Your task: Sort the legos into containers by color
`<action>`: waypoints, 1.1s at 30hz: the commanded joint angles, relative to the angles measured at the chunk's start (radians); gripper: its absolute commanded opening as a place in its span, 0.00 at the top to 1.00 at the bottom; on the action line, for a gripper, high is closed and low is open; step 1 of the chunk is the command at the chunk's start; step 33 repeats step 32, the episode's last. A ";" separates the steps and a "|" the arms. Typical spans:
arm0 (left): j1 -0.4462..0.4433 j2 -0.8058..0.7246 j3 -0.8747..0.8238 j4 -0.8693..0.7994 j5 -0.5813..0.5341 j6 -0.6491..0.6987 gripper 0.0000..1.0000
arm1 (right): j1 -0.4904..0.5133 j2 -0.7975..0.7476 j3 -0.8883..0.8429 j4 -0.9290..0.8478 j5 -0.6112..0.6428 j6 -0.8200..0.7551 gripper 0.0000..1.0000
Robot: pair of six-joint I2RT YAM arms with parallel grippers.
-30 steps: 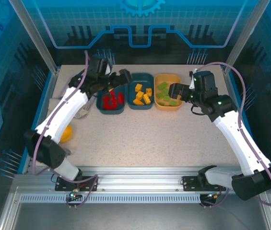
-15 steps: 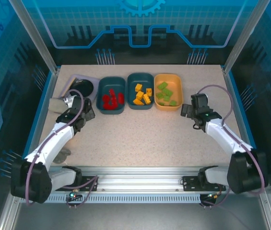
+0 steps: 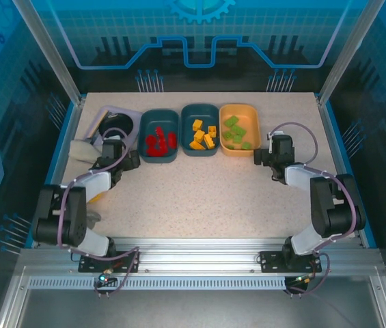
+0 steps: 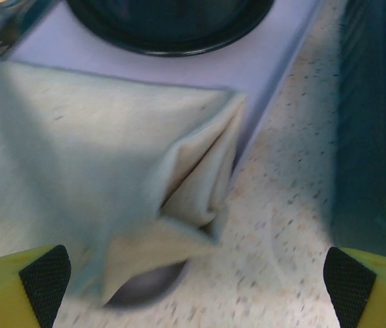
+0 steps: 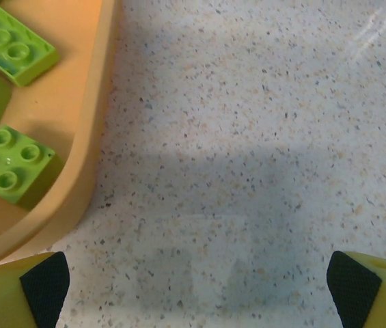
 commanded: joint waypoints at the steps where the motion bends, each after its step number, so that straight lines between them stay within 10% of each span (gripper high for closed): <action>1: 0.021 0.061 0.051 0.146 0.107 0.079 0.01 | -0.023 -0.032 -0.048 0.152 -0.135 -0.050 0.00; 11: 0.007 -0.004 -0.277 0.671 0.091 0.097 0.01 | -0.013 -0.063 -0.282 0.550 -0.189 -0.091 0.00; 33: -0.011 -0.005 -0.265 0.641 0.055 0.105 0.01 | -0.018 -0.066 -0.275 0.526 -0.189 -0.081 0.00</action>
